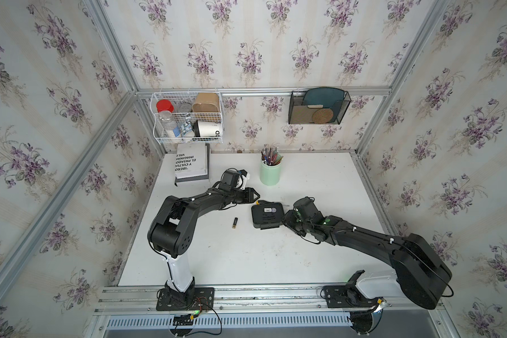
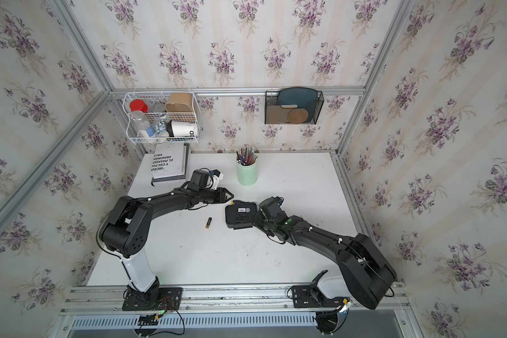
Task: Remove the battery from the alarm
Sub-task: Adjust the alarm at the center of the board.
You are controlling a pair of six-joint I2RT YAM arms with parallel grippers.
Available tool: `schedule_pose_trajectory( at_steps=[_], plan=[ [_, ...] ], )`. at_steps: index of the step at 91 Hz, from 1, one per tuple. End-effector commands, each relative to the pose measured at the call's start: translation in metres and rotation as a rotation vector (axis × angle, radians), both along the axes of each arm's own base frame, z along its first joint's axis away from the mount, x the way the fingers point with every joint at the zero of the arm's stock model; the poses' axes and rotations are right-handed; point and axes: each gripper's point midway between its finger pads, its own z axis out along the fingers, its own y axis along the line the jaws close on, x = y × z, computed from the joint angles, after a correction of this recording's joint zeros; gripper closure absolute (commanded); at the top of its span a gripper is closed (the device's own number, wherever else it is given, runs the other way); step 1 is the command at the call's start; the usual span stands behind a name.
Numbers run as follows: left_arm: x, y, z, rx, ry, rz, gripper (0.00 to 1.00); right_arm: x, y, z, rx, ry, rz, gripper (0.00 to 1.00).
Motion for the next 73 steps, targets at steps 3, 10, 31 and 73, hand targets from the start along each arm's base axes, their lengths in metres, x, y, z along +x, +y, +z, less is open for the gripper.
schedule_pose_trajectory(
  at_steps=[3,10,31,73],
  plan=[
    [-0.006,-0.013,-0.001,-0.046,0.032,-0.08,0.49,0.014,0.013,0.002,0.091,-0.005,-0.048,0.45],
    [-0.011,-0.017,-0.005,-0.058,0.064,-0.106,0.49,0.017,0.008,-0.004,0.063,0.005,-0.076,0.44],
    [-0.03,-0.016,-0.012,-0.035,0.109,-0.148,0.49,0.024,0.019,-0.011,0.106,0.023,-0.059,0.43],
    [-0.091,-0.003,-0.014,-0.029,0.198,-0.155,0.5,0.052,0.012,-0.003,0.019,-0.001,0.095,0.34]
  ],
)
